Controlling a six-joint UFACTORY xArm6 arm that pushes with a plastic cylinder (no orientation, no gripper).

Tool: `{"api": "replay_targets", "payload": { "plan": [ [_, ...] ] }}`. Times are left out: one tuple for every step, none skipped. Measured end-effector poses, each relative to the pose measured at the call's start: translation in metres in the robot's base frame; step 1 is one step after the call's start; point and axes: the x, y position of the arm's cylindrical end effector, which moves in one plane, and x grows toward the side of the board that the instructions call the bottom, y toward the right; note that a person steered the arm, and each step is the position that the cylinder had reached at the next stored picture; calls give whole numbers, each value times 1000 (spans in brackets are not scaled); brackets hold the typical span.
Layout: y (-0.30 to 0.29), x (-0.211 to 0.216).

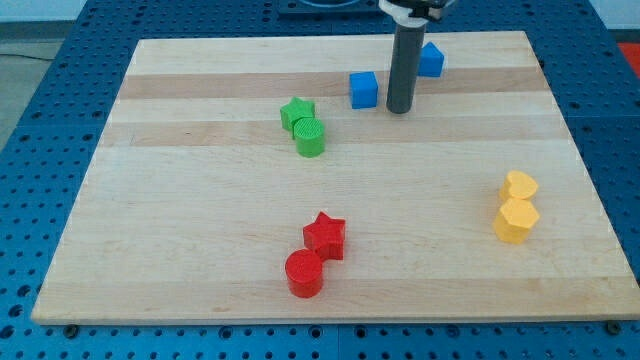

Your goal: Move the blue cube diagonal to the green star

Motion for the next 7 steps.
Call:
{"api": "replay_targets", "payload": {
  "plan": [
    [-20, -42],
    [-66, -89],
    [-83, -91],
    [-19, -61],
    [-28, -13],
    [-75, -59],
    [-81, -99]
  ]
}}
